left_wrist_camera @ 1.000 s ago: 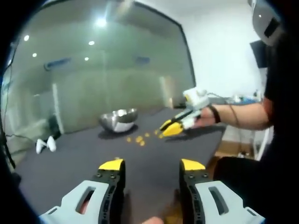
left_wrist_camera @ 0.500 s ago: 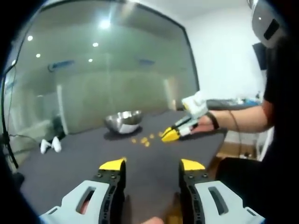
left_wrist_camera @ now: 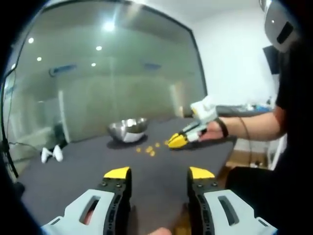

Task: Pick up the QQ candy scattered on the table and place it into the stainless steel bowl on the table

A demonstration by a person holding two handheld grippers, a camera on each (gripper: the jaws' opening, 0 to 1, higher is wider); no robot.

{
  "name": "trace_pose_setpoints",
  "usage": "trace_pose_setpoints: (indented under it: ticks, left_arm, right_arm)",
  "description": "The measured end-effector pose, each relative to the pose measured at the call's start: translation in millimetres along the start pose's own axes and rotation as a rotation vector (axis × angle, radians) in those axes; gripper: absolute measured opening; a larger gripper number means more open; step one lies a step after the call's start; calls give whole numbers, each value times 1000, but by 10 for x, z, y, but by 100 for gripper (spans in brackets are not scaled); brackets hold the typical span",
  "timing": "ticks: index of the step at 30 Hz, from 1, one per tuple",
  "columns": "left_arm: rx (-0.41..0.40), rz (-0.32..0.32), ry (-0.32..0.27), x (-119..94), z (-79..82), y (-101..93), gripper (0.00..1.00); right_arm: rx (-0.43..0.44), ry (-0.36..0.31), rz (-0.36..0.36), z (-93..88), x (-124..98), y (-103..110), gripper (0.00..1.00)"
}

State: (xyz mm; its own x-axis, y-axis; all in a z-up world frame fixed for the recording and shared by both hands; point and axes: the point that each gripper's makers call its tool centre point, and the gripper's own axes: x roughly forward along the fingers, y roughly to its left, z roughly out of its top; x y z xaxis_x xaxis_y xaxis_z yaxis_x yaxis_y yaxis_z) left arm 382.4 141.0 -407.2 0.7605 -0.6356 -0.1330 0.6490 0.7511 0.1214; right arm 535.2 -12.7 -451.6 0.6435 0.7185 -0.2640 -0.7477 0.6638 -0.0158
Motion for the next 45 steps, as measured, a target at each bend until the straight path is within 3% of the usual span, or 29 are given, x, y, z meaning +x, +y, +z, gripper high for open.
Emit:
trace_pose_setpoints:
  ticks: [7,12,16,17,18,27,32,34,35,36,45]
  left_arm:
    - [-5,-20,-4,-7,24,-10,47]
    - [-10,-25,-17,-26,56,-46,47]
    - [-12,-30,-31,-69,106,-65,48]
    - [-11,-29,-31,-75,111,-62,48]
    - [-11,-28,-32,-91,119,-56,48]
    - [-23,-34,-32,-176,106,-89,48]
    - [-34,-16,-38,-220,106,-33,48]
    - [-35,-20,-42,-231,112,-36,48]
    - [-31,-28,-44,-235,115,-52,48]
    - [-26,-34,-43,-237,116,-66,48]
    - [-17,-47,-38,-217,98,-93,48]
  right_arm:
    - [-57,-70,-73,540,-39,-273,10]
    - [-91,-121,-125,888,131,-609,10]
    - [-82,-129,-154,1042,335,-831,10]
    - [-95,-141,-167,1099,404,-905,10]
    - [-128,-200,-191,1219,448,-976,10]
    - [-79,-154,-213,1309,955,-1249,10]
    - [-90,-142,-199,1349,1105,-1205,11]
    - [-85,-108,-145,1284,1181,-1134,17]
    - [-63,-73,-125,1219,1199,-1099,23]
    - [-64,-89,-133,1240,1189,-1101,26]
    - [-48,-117,-114,1256,969,-1040,22]
